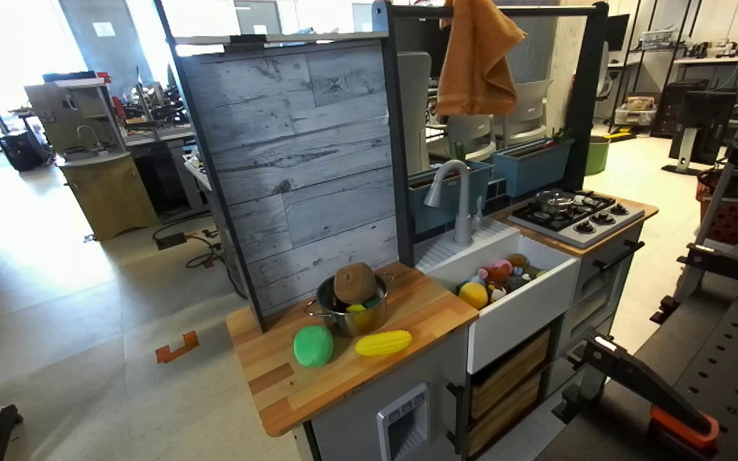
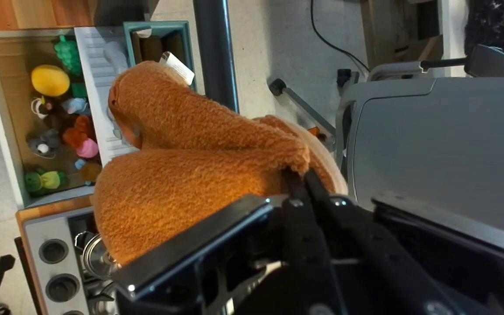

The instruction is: Hang the orange towel on the rail.

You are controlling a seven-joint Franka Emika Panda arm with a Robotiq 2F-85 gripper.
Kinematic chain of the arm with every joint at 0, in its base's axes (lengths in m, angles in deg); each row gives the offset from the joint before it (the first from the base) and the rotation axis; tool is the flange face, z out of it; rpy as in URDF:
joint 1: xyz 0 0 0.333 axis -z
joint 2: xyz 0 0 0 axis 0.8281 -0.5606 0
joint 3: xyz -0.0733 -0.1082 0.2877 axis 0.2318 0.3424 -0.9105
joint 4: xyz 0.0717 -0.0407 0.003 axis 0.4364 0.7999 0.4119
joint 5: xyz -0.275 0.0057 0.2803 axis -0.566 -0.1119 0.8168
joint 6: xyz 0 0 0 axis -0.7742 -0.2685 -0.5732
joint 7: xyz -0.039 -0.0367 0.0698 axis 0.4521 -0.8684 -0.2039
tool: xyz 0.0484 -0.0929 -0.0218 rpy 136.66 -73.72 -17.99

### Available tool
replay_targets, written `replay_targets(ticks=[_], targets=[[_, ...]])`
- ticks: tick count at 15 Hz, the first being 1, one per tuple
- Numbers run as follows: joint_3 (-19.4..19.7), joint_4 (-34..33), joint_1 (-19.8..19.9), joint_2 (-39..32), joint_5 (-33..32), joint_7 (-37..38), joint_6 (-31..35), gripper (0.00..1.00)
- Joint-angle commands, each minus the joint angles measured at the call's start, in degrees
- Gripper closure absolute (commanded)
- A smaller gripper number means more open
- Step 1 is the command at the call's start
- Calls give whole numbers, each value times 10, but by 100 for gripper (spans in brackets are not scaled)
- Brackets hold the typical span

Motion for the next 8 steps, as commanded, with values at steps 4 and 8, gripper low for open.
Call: replay_targets(ticks=[4, 8], targets=[[-11, -4, 3, 6, 23, 48, 92, 99], [-17, -5, -5, 13, 18, 13, 215, 99]])
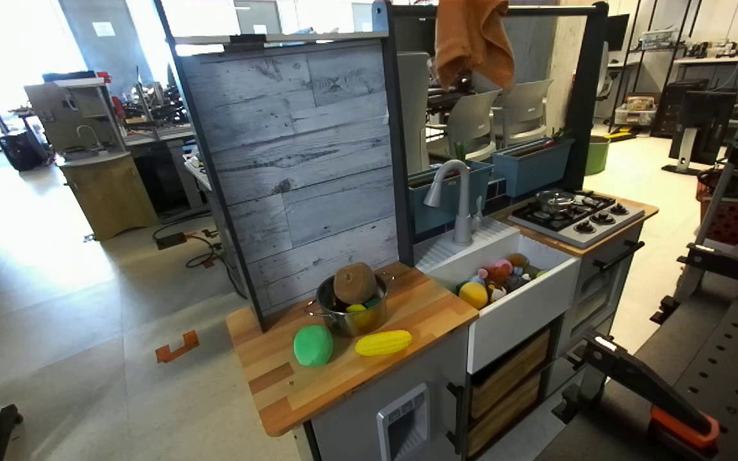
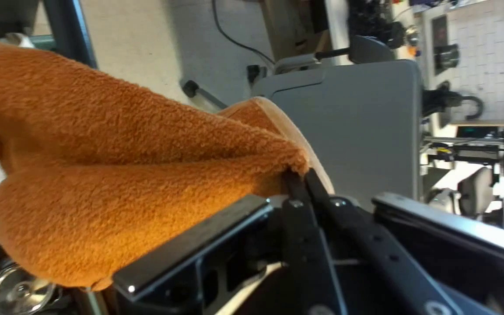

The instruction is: Hang the orange towel on the rail.

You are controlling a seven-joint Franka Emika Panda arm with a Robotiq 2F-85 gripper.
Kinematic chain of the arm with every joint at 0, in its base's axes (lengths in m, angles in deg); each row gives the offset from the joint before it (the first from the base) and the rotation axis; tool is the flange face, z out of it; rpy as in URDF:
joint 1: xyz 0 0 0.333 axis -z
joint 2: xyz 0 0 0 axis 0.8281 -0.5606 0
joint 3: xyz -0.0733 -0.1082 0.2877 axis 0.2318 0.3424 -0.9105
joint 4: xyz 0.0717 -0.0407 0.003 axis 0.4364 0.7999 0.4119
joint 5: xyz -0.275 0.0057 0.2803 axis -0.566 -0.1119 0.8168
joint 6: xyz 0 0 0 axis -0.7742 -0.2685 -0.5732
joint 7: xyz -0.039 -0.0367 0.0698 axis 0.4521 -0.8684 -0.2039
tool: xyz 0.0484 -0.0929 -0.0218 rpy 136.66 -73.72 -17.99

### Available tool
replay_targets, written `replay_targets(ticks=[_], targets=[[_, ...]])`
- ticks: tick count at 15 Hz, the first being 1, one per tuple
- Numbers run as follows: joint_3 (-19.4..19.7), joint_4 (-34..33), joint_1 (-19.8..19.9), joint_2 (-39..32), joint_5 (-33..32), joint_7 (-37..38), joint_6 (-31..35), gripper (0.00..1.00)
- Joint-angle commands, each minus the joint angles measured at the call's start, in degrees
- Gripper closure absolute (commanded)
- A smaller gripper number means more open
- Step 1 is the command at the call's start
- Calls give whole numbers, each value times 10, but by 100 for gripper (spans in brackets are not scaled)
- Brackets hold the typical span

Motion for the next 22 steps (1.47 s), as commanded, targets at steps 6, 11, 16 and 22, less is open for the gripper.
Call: replay_targets(ticks=[6, 11, 16, 22], targets=[[41, 9, -27, 15, -45, -12, 155, 71], [71, 2, -35, 11, -81, 21, 89, 67], [84, -3, -37, 5, -103, 46, 25, 32], [73, -14, -29, -7, -95, 32, -18, 14]])
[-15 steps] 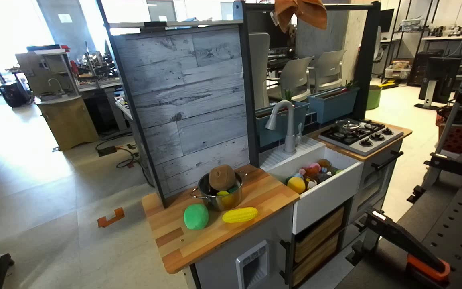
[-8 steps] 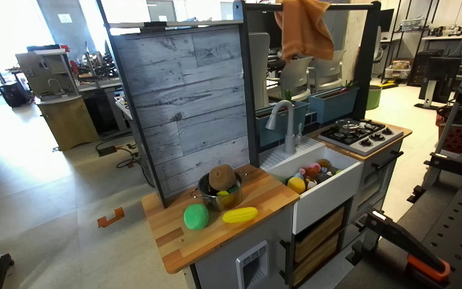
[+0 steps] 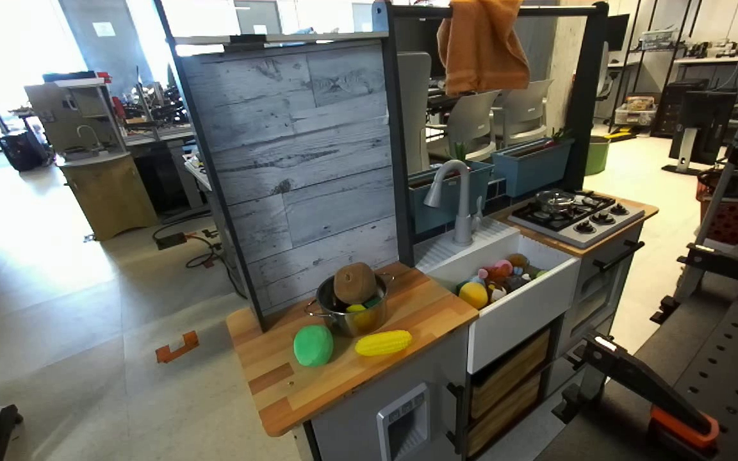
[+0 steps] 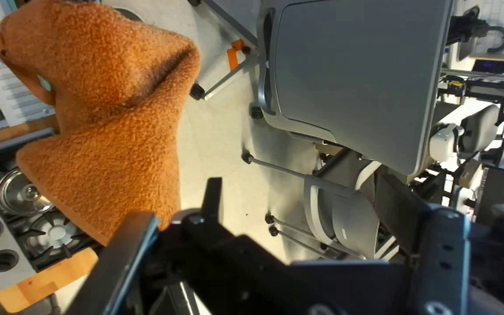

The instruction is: Hang the orange towel on the rail.

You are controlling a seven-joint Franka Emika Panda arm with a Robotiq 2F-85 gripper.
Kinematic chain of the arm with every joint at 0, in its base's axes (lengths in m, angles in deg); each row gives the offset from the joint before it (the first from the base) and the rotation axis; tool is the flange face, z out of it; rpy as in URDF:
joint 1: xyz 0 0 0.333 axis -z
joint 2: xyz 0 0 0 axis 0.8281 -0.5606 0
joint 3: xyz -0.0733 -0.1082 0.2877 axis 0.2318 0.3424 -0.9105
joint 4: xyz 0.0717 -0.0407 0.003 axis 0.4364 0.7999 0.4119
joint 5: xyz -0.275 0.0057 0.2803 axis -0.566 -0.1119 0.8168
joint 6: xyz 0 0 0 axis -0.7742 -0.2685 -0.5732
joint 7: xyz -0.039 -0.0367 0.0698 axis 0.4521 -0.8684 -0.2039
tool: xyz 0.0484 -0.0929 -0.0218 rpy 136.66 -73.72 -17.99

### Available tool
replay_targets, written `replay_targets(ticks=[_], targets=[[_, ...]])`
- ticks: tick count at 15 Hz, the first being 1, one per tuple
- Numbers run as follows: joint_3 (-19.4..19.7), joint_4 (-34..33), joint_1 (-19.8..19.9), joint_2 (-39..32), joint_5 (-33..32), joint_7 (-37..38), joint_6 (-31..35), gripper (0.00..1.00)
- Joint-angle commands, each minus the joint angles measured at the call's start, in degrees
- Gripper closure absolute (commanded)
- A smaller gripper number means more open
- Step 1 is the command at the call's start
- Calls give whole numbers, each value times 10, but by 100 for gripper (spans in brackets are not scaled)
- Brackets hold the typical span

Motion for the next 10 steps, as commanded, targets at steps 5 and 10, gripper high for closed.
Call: replay_targets(ticks=[5, 10], targets=[[-2, -18, 1, -9, -1, 1, -17, 2], [-2, -18, 1, -9, -1, 1, -17, 2]])
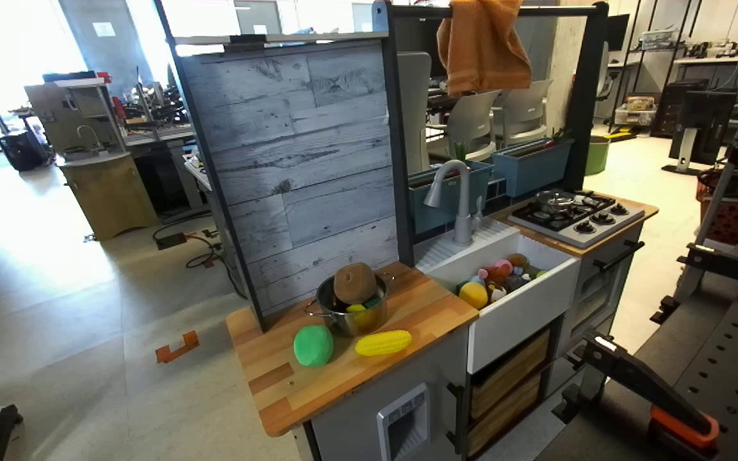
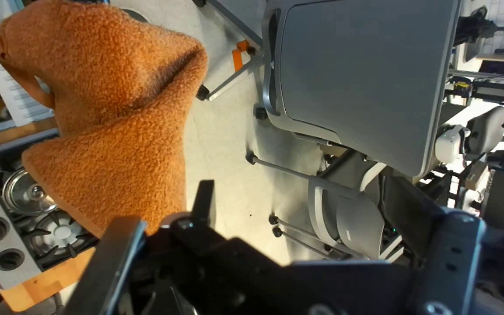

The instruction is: Hang the orange towel on the rail.

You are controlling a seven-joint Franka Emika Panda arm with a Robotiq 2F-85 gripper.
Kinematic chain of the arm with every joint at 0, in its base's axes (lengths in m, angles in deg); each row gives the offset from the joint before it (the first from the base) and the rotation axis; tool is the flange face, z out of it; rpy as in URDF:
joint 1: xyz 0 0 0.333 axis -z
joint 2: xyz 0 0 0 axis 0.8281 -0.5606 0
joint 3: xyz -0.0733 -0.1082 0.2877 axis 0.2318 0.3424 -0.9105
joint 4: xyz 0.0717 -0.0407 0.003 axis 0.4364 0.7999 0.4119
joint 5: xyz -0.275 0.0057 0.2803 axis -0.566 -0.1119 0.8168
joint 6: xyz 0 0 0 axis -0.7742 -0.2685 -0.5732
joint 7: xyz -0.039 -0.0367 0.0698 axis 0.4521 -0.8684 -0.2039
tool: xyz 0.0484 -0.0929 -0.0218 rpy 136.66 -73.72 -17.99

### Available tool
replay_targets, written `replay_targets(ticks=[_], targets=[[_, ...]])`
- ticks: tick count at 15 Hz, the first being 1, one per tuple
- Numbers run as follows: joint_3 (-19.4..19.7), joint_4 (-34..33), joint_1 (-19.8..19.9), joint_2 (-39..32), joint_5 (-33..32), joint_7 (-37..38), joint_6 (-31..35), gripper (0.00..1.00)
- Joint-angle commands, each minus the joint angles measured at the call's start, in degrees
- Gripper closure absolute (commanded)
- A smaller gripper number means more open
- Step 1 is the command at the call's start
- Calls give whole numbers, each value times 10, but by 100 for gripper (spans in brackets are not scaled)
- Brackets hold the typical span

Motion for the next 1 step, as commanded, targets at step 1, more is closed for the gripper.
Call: replay_targets(ticks=[1], targets=[[-2, -18, 1, -9, -1, 1, -10, 2]])
